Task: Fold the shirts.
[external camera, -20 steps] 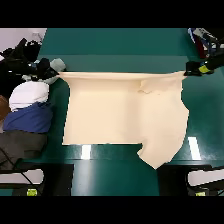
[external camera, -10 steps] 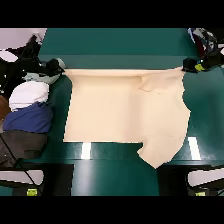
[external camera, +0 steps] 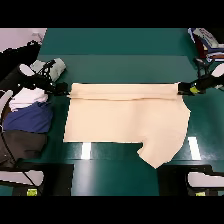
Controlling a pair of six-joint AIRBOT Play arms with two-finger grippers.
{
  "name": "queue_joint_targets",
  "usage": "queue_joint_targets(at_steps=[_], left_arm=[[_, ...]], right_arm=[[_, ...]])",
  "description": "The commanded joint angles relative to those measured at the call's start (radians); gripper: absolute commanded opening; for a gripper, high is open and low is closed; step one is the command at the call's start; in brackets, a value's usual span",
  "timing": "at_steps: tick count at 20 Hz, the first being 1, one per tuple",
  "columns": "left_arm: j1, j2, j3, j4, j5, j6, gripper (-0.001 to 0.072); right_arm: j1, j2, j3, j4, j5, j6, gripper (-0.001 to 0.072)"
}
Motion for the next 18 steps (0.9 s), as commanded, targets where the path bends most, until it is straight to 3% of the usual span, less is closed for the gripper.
queue_joint_targets(at_steps=[1,2,8,13,18], left_arm=[[-0.008,0.011,-0.016,0.017,-0.011,-0.048,0.0448],[-0.005,0.026,-0.013,0.035,-0.037,-0.055,0.0422],[0.074,0.257,-0.17,0.175,-0.231,-0.089,0.0423],[0.078,0.48,-0.529,0.135,-0.203,-0.106,0.0424],[0.078,0.529,-0.722,0.016,-0.151,-0.082,0.0424]], right_arm=[[0.001,0.026,-0.074,0.011,0.006,0.033,0.0419],[0.0,0.034,-0.072,0.01,0.035,0.033,0.0418],[-0.085,0.288,-0.224,0.01,0.107,0.018,0.0408],[-0.18,0.447,-0.31,0.04,0.18,0.004,0.0408],[-0.268,0.484,-0.31,0.143,0.21,-0.022,0.0409]])
